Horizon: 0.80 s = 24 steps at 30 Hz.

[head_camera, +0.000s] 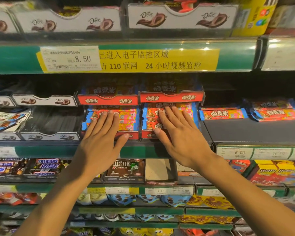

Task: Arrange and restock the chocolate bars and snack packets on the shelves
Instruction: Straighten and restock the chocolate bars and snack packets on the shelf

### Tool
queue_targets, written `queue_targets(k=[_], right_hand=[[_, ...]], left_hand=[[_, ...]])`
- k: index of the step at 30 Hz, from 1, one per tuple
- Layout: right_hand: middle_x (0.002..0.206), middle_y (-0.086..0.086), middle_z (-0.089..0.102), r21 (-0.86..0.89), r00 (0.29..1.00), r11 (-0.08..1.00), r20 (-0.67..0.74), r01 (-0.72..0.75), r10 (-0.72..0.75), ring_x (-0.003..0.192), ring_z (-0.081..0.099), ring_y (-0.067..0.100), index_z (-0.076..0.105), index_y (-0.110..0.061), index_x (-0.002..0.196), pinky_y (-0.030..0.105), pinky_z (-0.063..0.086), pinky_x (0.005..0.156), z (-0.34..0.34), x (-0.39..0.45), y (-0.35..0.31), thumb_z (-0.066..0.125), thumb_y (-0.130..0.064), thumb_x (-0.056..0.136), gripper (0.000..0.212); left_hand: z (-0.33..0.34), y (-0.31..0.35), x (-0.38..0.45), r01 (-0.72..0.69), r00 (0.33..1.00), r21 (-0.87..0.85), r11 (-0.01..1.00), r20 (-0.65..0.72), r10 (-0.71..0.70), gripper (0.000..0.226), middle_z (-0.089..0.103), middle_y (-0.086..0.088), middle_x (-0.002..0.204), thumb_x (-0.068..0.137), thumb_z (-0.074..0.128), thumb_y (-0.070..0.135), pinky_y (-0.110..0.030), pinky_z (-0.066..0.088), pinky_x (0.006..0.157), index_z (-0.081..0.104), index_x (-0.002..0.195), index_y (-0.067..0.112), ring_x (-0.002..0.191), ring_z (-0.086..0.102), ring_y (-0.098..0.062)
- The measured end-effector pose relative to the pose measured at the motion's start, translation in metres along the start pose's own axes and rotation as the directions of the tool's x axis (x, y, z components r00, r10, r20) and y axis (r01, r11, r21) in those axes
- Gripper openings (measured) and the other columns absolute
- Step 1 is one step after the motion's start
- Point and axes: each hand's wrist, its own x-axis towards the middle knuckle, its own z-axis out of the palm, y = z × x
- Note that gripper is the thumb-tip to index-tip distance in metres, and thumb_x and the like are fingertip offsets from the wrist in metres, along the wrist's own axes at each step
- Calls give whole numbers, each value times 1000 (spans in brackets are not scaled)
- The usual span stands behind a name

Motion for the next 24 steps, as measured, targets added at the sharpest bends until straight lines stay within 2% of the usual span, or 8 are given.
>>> queue_targets(k=[5,9,14,17,19,21,24], right_hand=[[165,-2,0,47,999,998,-18,-28,29,152,-10,14,8,-24,158,39,-4,124,-3,-13,-8,8,-61,100,68],[165,0,4,34,1000,999,1,-30,30,152,-7,16,11,-24,158,38,-5,124,-3,-13,-8,8,-61,100,69],[166,0,1,31,999,999,17,-36,36,152,-10,16,9,-26,158,37,-8,123,-5,-10,-6,5,-61,99,69],[166,1,2,25,1000,999,11,-28,27,152,-9,17,11,-25,158,37,-8,123,-7,-12,-5,7,-61,100,68],[166,0,3,16,1000,1000,13,-24,24,152,-8,16,11,-25,158,38,-7,123,-7,-14,-4,7,-60,100,68],[166,0,7,13,1000,1000,9,-19,19,152,-5,16,13,-25,158,39,-4,124,-7,-15,-4,10,-60,102,66],[166,1,9,7,1000,1000,9,-19,19,153,-2,17,15,-25,158,40,-1,125,-5,-14,-3,12,-59,103,65]], left_hand=[[-5,1,1,3,994,62,998,109,-10,88,-33,4,154,76,-21,74,-33,-18,119,-26,147,22,142,-33,-12],[-14,2,11,12,974,88,996,224,-32,88,-38,1,151,71,-25,76,-34,-18,118,-34,140,23,141,-34,-15],[-11,3,7,9,977,85,996,212,-26,91,-43,-1,149,65,-23,78,-35,-19,117,-40,136,24,138,-39,-17],[-7,6,-5,32,992,34,999,119,-36,93,-32,0,156,73,-17,78,-36,-12,120,-24,148,24,144,-30,-16],[-9,11,-12,70,997,6,998,43,-70,92,-8,0,164,80,-11,76,-39,5,121,-2,156,25,150,-11,-18],[-11,14,-15,89,996,0,996,8,-89,88,17,1,161,86,-5,73,-42,22,117,18,156,24,149,11,-19],[-10,15,-12,75,997,20,997,29,-76,88,17,2,162,86,-6,73,-43,23,118,18,156,24,149,14,-20]])
